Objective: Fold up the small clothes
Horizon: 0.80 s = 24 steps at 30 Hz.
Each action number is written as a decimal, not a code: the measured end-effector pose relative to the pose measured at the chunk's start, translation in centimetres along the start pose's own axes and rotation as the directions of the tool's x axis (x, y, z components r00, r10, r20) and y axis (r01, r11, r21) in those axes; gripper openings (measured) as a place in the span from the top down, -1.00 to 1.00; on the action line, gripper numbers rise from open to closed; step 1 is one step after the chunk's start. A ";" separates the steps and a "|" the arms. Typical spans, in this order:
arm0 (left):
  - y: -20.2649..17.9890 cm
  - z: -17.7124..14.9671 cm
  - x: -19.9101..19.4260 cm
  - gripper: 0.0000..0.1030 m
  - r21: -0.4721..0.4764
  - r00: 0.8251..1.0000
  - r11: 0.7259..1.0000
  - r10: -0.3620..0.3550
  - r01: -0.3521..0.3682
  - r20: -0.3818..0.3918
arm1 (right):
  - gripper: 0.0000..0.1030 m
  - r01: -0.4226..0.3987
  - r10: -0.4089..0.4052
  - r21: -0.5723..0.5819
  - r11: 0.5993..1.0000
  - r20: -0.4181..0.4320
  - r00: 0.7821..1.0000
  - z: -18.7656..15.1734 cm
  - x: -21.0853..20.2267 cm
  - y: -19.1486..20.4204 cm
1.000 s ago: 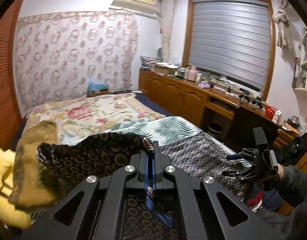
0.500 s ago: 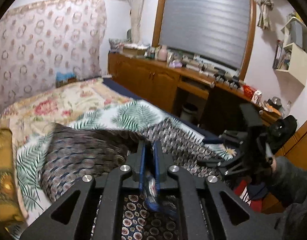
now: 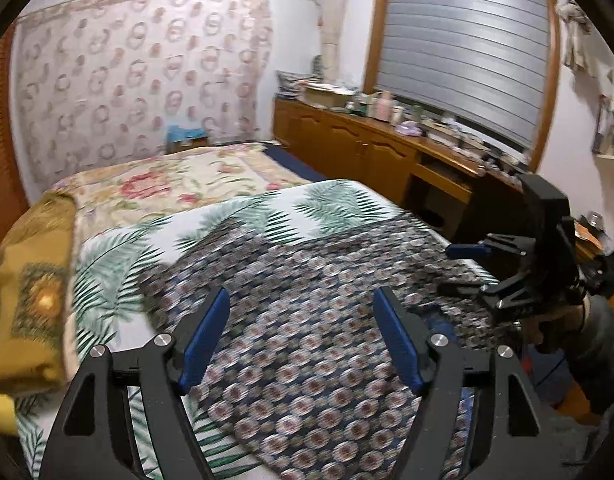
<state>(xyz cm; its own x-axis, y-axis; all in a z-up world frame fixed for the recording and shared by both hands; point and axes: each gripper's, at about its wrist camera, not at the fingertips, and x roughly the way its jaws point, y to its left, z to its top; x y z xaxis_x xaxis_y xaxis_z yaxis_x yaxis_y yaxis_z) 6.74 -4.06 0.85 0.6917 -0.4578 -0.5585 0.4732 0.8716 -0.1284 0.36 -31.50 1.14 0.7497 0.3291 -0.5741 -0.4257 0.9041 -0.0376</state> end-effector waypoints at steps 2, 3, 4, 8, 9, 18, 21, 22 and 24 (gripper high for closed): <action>0.9 -0.5 0.1 -0.46 -0.013 0.999 0.999 0.032 -0.032 -0.006 | -0.48 -0.026 0.025 -0.008 1.000 -0.020 0.999 0.7 1.3 0.2; 1.3 -0.9 0.1 -0.46 -0.019 0.999 0.999 0.050 -0.050 -0.009 | -0.48 -0.040 0.040 -0.016 0.999 -0.037 0.999 1.2 2.1 0.4; 1.5 -1.1 0.2 -0.46 -0.023 0.998 0.998 0.060 -0.061 -0.012 | -0.48 -0.049 0.048 -0.024 0.999 -0.051 0.998 1.6 2.9 0.5; 2.9 -2.1 0.2 -0.46 -0.052 0.996 0.995 0.085 -0.086 -0.019 | -0.48 -0.103 0.096 -0.045 0.994 -0.129 0.987 3.0 6.3 0.5; 3.1 -2.3 0.1 -0.46 -0.058 0.996 0.994 0.090 -0.091 -0.020 | -0.48 -0.108 0.100 -0.043 0.993 -0.149 0.984 3.3 7.3 0.3; 4.2 -3.7 -0.1 -0.46 -0.080 0.994 0.991 0.106 -0.107 -0.024 | -0.32 -0.192 0.190 0.005 0.981 -0.204 0.960 4.8 11.1 -0.1; 4.1 -3.7 -0.1 -0.46 -0.086 0.994 0.991 0.104 -0.106 -0.024 | 0.03 -0.200 0.188 -0.041 0.979 -0.209 0.960 4.7 11.4 1.3; 4.1 -3.7 -0.1 -0.46 -0.086 0.994 0.991 0.104 -0.106 -0.025 | 0.15 -0.196 0.180 -0.058 0.979 -0.210 0.961 4.6 11.5 1.6; 4.1 -3.7 0.0 -0.46 -0.086 0.994 0.991 0.104 -0.106 -0.024 | 0.61 -0.184 0.162 -0.090 0.979 -0.207 0.965 4.5 11.7 2.1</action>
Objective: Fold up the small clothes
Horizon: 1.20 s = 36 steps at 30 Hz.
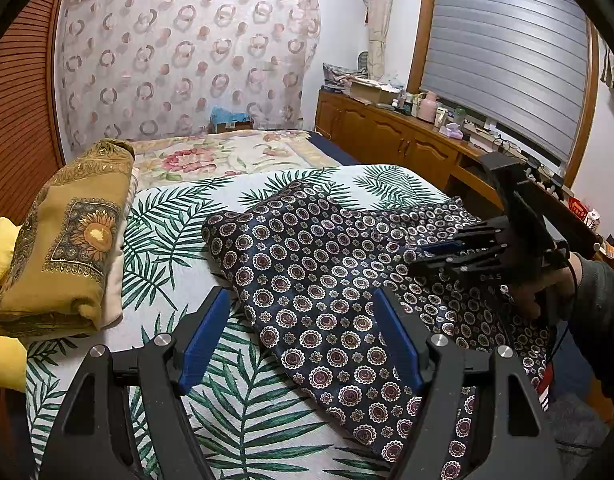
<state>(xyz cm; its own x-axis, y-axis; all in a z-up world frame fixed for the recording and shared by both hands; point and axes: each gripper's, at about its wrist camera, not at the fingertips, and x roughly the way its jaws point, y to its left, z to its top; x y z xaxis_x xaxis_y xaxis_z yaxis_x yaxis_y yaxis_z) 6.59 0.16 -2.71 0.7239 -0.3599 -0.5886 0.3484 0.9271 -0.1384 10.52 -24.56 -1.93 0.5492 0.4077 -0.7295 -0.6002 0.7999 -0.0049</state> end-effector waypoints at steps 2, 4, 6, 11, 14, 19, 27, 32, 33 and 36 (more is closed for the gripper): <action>-0.1 0.0 0.0 -0.46 0.001 1.000 1.000 -0.003 0.003 0.002 | 0.87 -0.004 0.004 -0.011 1.000 0.012 1.000 -0.1 0.0 0.3; -0.4 -0.1 -0.1 -0.46 0.003 1.000 1.000 -0.006 0.006 0.004 | 0.90 0.009 -0.009 -0.011 1.000 0.056 0.998 -0.6 -1.2 0.5; -0.5 -0.2 0.0 -0.46 0.008 1.000 1.000 -0.010 0.010 0.004 | 0.91 0.003 -0.004 0.005 1.000 0.107 0.994 -1.1 -2.7 0.7; -0.9 -0.2 0.1 -0.46 0.014 1.000 1.000 -0.016 0.016 0.005 | 0.92 0.043 -0.056 0.066 0.997 0.205 0.977 -4.1 -7.3 0.2; -1.1 -0.2 0.2 -0.46 0.013 1.000 1.000 -0.025 0.025 0.005 | 0.92 0.097 -0.121 0.115 0.989 0.226 0.967 -6.6 -9.9 -0.9; -1.5 -0.1 0.8 -0.46 0.016 1.000 1.000 -0.027 0.027 -0.005 | 0.92 0.222 -0.256 0.189 0.957 0.184 0.949 -10.6 -12.3 -2.8; -2.5 0.7 2.7 -0.46 0.039 0.999 0.999 -0.031 0.033 -0.032 | 0.59 0.326 -0.361 0.241 0.914 0.119 0.925 -12.8 -12.4 -4.0; -3.0 2.0 4.1 -0.36 0.069 0.998 0.996 -0.045 0.049 -0.053 | -0.38 0.314 -0.354 0.238 0.919 0.151 0.923 -11.3 -12.1 -4.7; -3.1 2.3 4.6 -0.20 0.077 0.996 0.995 -0.059 0.063 -0.060 | -0.41 0.291 -0.331 0.236 0.927 0.152 0.931 -11.2 -12.0 -5.0; -3.5 2.8 5.9 -0.07 0.101 0.993 0.991 -0.075 0.084 -0.093 | -0.41 0.258 -0.300 0.250 0.933 0.147 0.943 -11.4 -10.9 -5.6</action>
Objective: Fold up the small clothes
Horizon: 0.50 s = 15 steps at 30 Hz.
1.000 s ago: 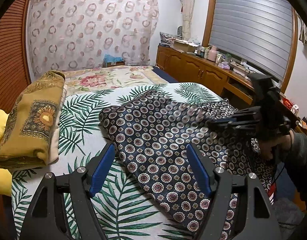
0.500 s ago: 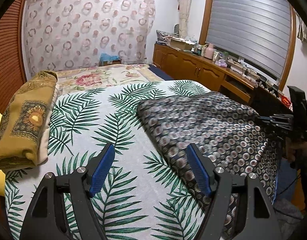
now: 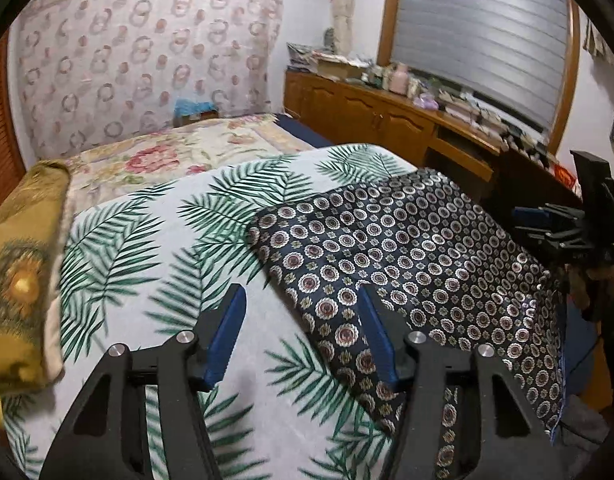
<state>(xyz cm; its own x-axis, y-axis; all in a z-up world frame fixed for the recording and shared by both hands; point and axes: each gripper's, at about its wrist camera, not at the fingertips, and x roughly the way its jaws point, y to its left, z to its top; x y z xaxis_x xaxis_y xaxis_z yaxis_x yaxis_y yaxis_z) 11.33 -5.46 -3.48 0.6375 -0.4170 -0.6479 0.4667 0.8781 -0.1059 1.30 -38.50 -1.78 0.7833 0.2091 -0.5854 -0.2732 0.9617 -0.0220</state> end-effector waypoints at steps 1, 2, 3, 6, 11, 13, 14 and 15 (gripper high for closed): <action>-0.1 0.2 0.6 -0.02 0.000 1.000 1.000 -0.007 0.007 -0.012 | -0.41 0.004 -0.004 -0.001 1.000 -0.008 1.000 -0.1 0.4 -0.1; 0.1 0.5 1.3 0.02 -0.008 0.999 1.000 -0.012 0.012 -0.030 | -0.41 0.003 -0.003 -0.001 1.000 -0.019 1.000 -0.2 0.7 -0.4; 0.2 0.6 1.9 0.02 -0.014 0.999 1.000 -0.015 0.014 -0.042 | -0.41 0.006 -0.006 0.002 1.000 -0.027 1.000 -0.3 1.1 -0.6; 0.7 1.2 3.7 0.02 -0.030 0.997 0.999 -0.015 0.013 -0.082 | -0.41 0.017 -0.015 0.025 1.000 -0.056 0.998 -0.1 2.2 -1.3; 1.0 1.6 6.0 0.02 -0.044 0.992 0.999 -0.010 0.004 -0.127 | -0.41 -0.018 0.023 0.066 0.998 -0.083 0.996 0.2 3.4 -2.1; 1.0 1.6 6.4 0.02 -0.056 0.990 0.998 -0.006 -0.001 -0.139 | -0.41 -0.052 0.059 0.082 0.995 -0.092 0.994 0.5 4.3 -2.0; 0.9 1.5 6.5 0.02 -0.054 0.990 0.999 -0.011 0.003 -0.143 | -0.41 -0.065 0.074 0.091 0.994 -0.095 0.993 0.4 4.3 -2.5; 0.8 1.4 6.7 0.02 -0.053 0.989 0.999 -0.018 0.010 -0.150 | -0.41 -0.073 0.082 0.096 0.993 -0.104 0.991 0.3 4.6 -2.6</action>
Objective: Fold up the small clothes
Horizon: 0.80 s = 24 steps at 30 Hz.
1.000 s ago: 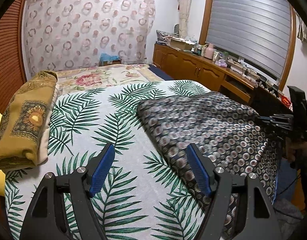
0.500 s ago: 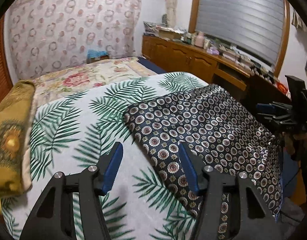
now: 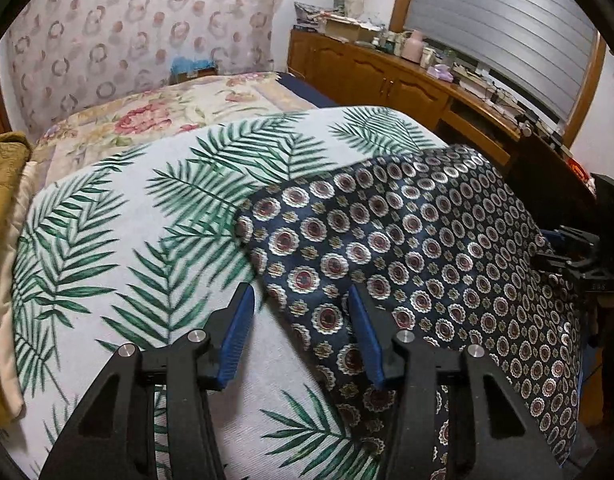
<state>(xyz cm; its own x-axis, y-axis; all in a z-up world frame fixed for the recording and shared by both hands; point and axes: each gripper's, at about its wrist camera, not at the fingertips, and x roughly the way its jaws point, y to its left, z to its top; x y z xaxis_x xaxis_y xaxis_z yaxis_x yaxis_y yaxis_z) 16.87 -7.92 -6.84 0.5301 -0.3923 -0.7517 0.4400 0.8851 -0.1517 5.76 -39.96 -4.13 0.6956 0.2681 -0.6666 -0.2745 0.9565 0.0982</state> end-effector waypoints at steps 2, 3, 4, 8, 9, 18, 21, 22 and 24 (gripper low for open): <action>0.1 -0.1 0.3 0.02 -0.004 1.000 1.000 0.006 -0.006 -0.012 | -0.40 -0.009 0.009 -0.024 1.000 0.005 1.000 0.1 0.0 0.2; 0.1 -0.1 0.4 0.02 -0.005 1.000 1.000 0.007 -0.007 -0.015 | -0.34 -0.015 0.016 -0.029 0.999 0.005 1.000 0.0 0.0 0.2; 0.1 -0.1 0.4 0.02 -0.004 1.000 1.000 0.007 -0.007 -0.011 | -0.32 -0.017 0.017 -0.038 0.999 0.004 1.000 0.0 -0.1 0.3; 0.0 0.1 0.5 0.30 -0.012 1.000 1.000 -0.011 0.011 -0.015 | 0.21 -0.028 0.028 -0.082 0.996 -0.003 1.000 0.2 0.1 0.6; 0.1 0.2 0.6 0.44 -0.018 1.000 1.000 -0.025 0.025 -0.019 | 0.37 -0.030 0.030 -0.091 0.995 -0.006 1.000 0.2 0.1 0.6; -0.4 1.7 -0.6 0.92 0.015 0.998 0.999 0.046 -0.047 0.050 | 0.87 -0.095 0.096 -0.083 0.992 0.004 0.995 0.9 0.4 0.2; 0.1 2.9 -1.4 0.92 0.020 0.990 0.994 0.110 -0.112 0.086 | 0.87 -0.103 0.106 -0.087 0.991 0.030 0.994 1.9 0.6 1.0; 0.7 3.3 -1.7 0.92 0.012 0.987 0.992 0.127 -0.129 0.099 | 0.87 -0.105 0.109 -0.092 0.990 0.040 0.993 2.4 0.8 1.3; 2.0 4.4 -2.5 0.92 -0.004 0.981 0.988 0.153 -0.154 0.122 | 0.87 -0.114 0.120 -0.101 0.988 0.054 0.991 3.7 1.4 2.2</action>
<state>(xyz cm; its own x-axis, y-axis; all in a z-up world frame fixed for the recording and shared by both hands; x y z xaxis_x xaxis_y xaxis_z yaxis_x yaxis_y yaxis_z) 19.64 -6.28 -2.47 0.6757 -0.2796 -0.6821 0.3503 0.9359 -0.0366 8.60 -37.03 -2.14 0.6924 0.3868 -0.6091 -0.4181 0.9031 0.0982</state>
